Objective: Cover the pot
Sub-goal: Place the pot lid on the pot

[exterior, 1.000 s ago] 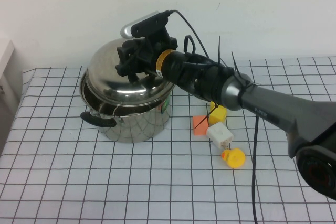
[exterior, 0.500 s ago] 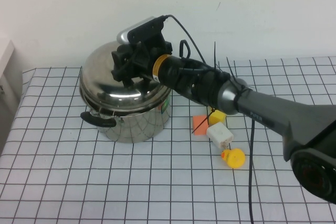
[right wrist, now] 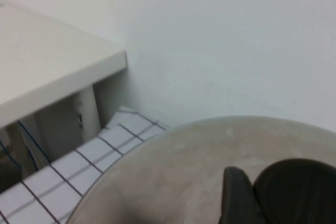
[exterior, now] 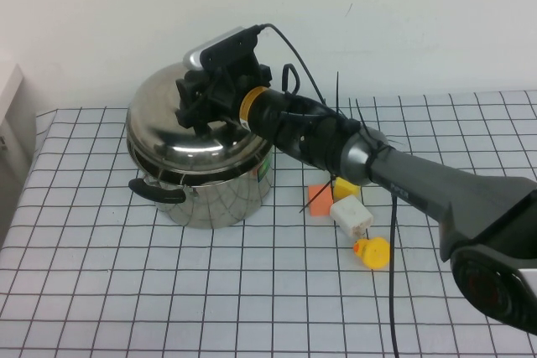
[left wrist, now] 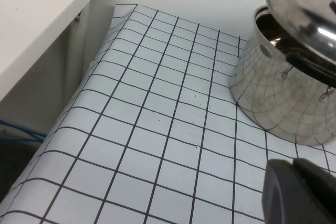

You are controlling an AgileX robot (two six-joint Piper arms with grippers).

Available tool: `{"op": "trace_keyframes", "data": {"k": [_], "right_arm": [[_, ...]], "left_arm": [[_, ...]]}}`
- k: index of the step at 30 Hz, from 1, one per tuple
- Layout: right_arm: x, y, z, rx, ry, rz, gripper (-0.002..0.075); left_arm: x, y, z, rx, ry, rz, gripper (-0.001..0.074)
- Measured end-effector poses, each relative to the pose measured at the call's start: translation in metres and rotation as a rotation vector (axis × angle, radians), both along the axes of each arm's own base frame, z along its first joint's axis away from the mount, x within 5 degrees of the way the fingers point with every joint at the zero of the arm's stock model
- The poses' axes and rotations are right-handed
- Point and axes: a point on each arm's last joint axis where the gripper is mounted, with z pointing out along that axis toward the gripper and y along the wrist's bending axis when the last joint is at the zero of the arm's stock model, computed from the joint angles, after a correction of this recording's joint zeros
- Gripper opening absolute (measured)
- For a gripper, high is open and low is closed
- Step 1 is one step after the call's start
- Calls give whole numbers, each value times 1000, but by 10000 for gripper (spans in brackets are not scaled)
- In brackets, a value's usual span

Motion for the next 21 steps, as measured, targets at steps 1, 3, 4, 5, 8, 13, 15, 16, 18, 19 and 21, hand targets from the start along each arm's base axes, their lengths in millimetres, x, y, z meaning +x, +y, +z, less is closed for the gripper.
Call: {"op": "trace_keyframes", "data": {"k": [1,3,4,5,8,13,15,16,18,19,21], "right_arm": [[0,0,-2,-6,6,-5,348],[1,-1,-9,-21,18,-11,348],[0,0,-12,-28,21,-11,348],[1,0,-14,-33,25,-12,348],[1,0,-16,-36,28,-12,348],[1,0,-18,-28,34,-7,349],[0,1,-19,-20,35,2,349],[0,2,-19,-11,37,5,349],[0,2,-18,2,38,12,348],[0,3,-19,9,41,15,348],[0,3,-22,14,49,16,348]], "left_arm": [[0,0,0,0,0,0,-3],[0,0,0,0,0,0,-3],[0,0,0,0,0,0,-3],[0,0,0,0,0,0,-3],[0,0,0,0,0,0,-3],[0,0,0,0,0,0,-3],[0,0,0,0,0,0,-3],[0,0,0,0,0,0,-3],[0,0,0,0,0,0,-3],[0,0,0,0,0,0,-3],[0,0,0,0,0,0,-3]]}}
